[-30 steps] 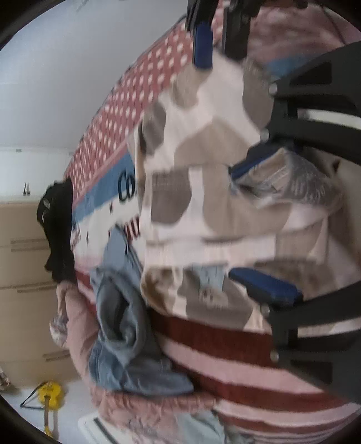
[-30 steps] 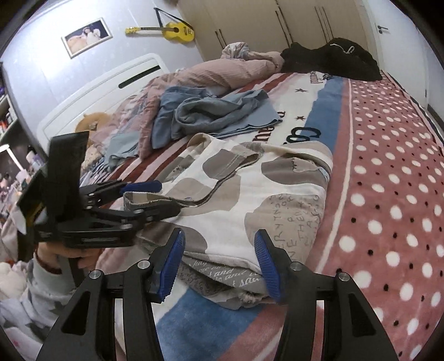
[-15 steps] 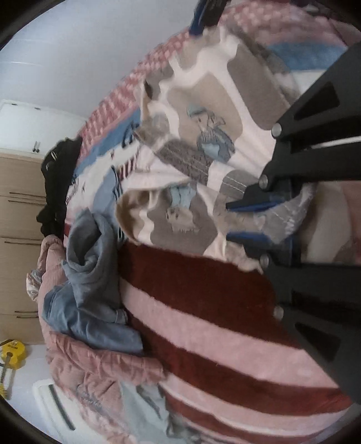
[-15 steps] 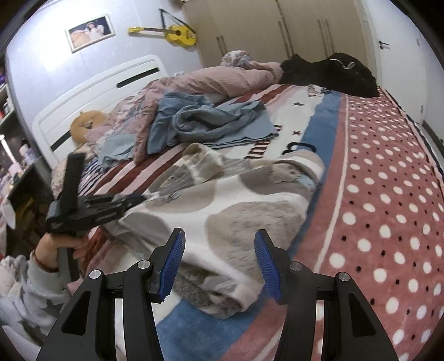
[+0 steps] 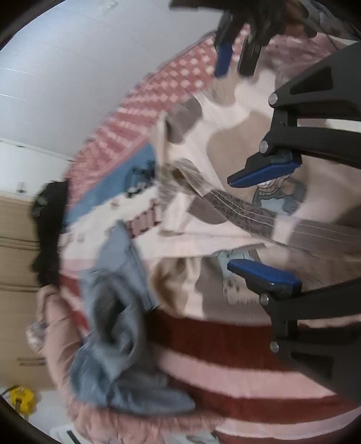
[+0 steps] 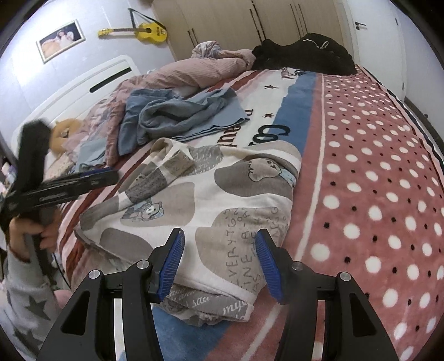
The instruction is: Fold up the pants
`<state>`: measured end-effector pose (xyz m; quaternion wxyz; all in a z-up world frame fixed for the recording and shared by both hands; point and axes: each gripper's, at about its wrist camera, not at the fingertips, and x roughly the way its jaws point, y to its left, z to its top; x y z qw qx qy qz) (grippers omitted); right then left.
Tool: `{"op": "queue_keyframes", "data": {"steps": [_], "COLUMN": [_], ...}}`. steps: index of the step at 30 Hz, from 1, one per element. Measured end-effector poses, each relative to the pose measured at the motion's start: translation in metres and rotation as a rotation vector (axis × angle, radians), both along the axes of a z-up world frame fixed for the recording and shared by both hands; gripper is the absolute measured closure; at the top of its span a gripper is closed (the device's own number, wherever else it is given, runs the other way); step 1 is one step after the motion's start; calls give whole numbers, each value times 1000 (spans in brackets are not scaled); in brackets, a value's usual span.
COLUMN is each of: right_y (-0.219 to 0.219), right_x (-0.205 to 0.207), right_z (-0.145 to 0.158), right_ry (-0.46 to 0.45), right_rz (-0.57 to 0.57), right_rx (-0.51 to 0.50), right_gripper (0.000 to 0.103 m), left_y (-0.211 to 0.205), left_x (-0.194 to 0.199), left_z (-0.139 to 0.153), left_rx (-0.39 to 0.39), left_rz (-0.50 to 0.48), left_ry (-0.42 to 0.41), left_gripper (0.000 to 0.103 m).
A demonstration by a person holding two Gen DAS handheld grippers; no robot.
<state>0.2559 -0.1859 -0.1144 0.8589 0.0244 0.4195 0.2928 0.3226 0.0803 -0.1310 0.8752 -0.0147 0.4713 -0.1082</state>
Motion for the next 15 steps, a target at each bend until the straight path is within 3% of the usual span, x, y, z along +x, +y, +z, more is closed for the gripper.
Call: {"op": "queue_keyframes", "data": {"steps": [3, 6, 7, 9, 15], "right_y": [-1, -3, -4, -5, -7], "right_x": [0, 2, 2, 4, 5], "right_z": [-1, -3, -4, -5, -6], "right_ry": [-2, 2, 5, 8, 12], "right_rz": [16, 28, 31, 36, 49], "right_rx": [11, 27, 33, 43, 68], "right_gripper": [52, 52, 52, 52, 52], "left_y": [-4, -11, -12, -12, 13], "left_x": [10, 13, 15, 20, 22], "left_z": [-15, -21, -22, -21, -9], "left_rx": [-8, 61, 80, 91, 47], "left_rz": [-6, 3, 10, 22, 133], "left_ry": [47, 37, 34, 34, -35], "left_gripper": [54, 55, 71, 92, 100]}}
